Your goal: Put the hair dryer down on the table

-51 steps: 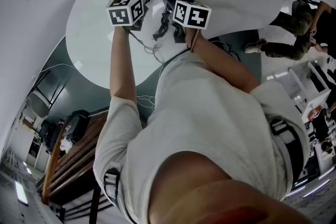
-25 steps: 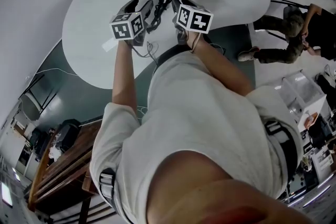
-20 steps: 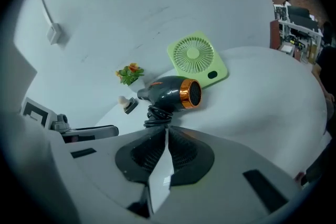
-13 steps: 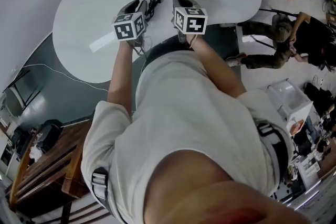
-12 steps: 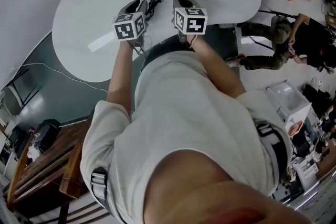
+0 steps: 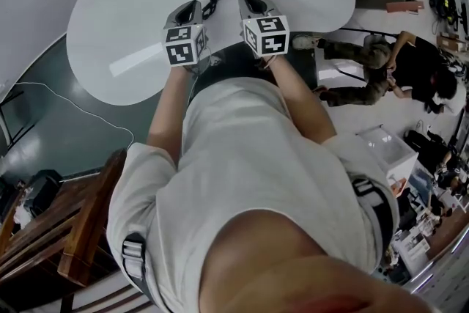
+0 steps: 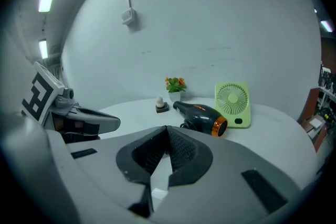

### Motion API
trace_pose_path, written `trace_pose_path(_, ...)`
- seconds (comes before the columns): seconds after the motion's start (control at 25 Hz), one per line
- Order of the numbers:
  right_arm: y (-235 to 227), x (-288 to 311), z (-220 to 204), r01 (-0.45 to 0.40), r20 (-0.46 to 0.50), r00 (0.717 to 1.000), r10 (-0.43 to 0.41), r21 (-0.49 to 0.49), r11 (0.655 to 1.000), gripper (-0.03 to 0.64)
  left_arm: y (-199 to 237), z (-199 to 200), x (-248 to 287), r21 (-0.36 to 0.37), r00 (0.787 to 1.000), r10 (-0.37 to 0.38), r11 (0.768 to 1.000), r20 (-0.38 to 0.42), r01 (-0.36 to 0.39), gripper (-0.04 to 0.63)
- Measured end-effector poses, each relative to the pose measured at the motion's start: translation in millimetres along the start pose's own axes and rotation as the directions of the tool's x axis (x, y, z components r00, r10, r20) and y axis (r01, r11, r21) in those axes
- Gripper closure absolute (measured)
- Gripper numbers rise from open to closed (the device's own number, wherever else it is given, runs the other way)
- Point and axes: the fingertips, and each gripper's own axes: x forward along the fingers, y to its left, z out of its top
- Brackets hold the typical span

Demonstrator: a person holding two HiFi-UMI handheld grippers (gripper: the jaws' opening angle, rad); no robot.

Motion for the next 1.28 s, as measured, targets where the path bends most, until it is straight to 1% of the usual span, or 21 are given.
trace_pose_path(0.08,6,-9,7,0.010,0.019,1.000,-0.010,-0.036,0.999,0.620,-2,4,-14,0.027,0.999,0.011,1.000,0.030,-0.012,0.577)
trace_pose_path(0.2,13,-20,12,0.017,0.030,0.999,-0.014,-0.085,0.996,0.620,-9,3,-29,0.002,0.999,0.001,1.000,0.053,-0.001,0.577)
trace_pose_path(0.32,17,-29,13,0.002,0.029,1.000,0.001,-0.117,0.993,0.620,-17,1,-39,-0.018,0.998,0.008,1.000,0.067,-0.007,0.577)
trace_pose_path(0.52,25,-35,11,-0.052,0.011,0.998,0.055,-0.152,0.987,0.620,-30,3,-50,-0.040,0.996,0.033,0.999,0.084,-0.029,0.577)
trace_pose_path(0.76,22,-40,12,-0.131,0.003,0.991,0.134,-0.200,0.971,0.620,-42,2,-58,-0.083,0.988,0.107,0.992,0.110,-0.098,0.577)
trace_pose_path(1.04,10,-48,16,-0.208,-0.003,0.977,0.214,-0.245,0.947,0.620,-65,1,-55,-0.135,0.978,0.170,0.979,0.118,-0.154,0.577)
trace_pose_path(1.28,-11,-53,19,-0.260,-0.013,0.964,0.266,-0.269,0.927,0.620,-85,9,-47,-0.200,0.964,0.221,0.961,0.149,-0.190,0.577)
